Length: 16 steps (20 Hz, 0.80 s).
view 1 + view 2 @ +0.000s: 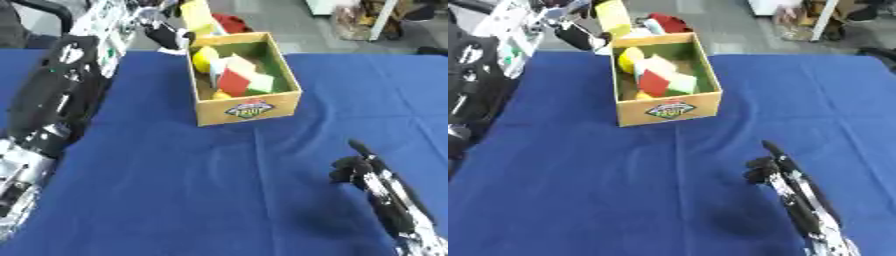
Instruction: Pick up objects on the table and place them in the box.
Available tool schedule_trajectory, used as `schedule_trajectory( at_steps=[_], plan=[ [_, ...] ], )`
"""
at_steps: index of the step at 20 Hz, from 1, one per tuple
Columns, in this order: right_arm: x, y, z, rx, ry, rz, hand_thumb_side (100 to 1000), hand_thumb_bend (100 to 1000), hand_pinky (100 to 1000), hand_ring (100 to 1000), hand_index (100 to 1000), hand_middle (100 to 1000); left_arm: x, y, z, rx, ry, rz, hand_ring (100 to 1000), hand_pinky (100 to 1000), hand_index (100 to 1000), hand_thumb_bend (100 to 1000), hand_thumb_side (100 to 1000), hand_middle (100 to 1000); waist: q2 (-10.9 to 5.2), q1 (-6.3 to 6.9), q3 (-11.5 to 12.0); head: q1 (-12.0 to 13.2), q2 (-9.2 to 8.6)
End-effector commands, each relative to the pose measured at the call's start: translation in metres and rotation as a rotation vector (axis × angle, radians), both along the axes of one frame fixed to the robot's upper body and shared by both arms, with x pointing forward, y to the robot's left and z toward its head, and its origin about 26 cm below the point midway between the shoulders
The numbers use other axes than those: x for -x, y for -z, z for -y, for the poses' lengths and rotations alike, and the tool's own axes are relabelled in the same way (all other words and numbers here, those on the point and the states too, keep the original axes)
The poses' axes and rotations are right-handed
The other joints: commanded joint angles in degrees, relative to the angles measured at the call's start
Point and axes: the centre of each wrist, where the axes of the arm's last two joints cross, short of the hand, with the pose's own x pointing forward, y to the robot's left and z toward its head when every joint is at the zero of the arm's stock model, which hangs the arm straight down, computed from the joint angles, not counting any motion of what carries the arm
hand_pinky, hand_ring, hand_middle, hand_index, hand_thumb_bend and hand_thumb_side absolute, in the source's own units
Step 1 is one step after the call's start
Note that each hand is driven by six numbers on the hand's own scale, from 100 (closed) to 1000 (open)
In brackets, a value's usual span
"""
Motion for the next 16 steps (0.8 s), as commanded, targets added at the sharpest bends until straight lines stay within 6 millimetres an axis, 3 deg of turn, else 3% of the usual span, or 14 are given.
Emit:
schedule_trajectory(
  at_steps=[1,4,9,11,14,16],
  plan=[
    [-0.003,-0.010,-0.004,-0.006,-0.023,0.033,780,100,650,652,1000,664,-0.009,0.010,0.008,0.018,-0.055,0.049,493,642,711,100,225,478,-0.04,-0.44,-0.70,1.05,-0.96],
    [-0.003,-0.011,-0.006,-0.009,-0.029,0.035,783,100,650,652,1000,664,-0.012,0.028,0.016,0.018,-0.066,0.072,541,675,762,105,229,532,0.31,-0.56,-1.38,1.53,-1.01],
    [-0.003,-0.011,-0.007,-0.012,-0.032,0.036,782,100,650,652,1000,664,-0.013,0.040,0.018,-0.013,-0.106,0.066,777,813,983,298,258,830,0.41,-0.46,-1.45,1.72,-0.98],
    [-0.003,-0.011,-0.006,-0.012,-0.031,0.035,779,100,650,652,1000,664,-0.013,0.040,0.017,-0.014,-0.125,0.066,841,867,1000,295,531,910,0.32,-0.42,-1.34,1.63,-0.92],
    [-0.003,-0.011,-0.005,-0.011,-0.028,0.035,775,100,650,652,1000,664,-0.012,0.030,0.013,0.004,-0.123,0.099,862,886,1000,282,741,937,0.10,-0.33,-0.88,1.58,-0.84],
    [-0.003,-0.011,-0.005,-0.010,-0.027,0.035,771,100,650,652,1000,664,-0.010,0.022,0.010,0.020,-0.106,0.123,865,889,1000,265,802,941,-0.07,-0.28,-0.53,1.40,-0.72]
  ],
)
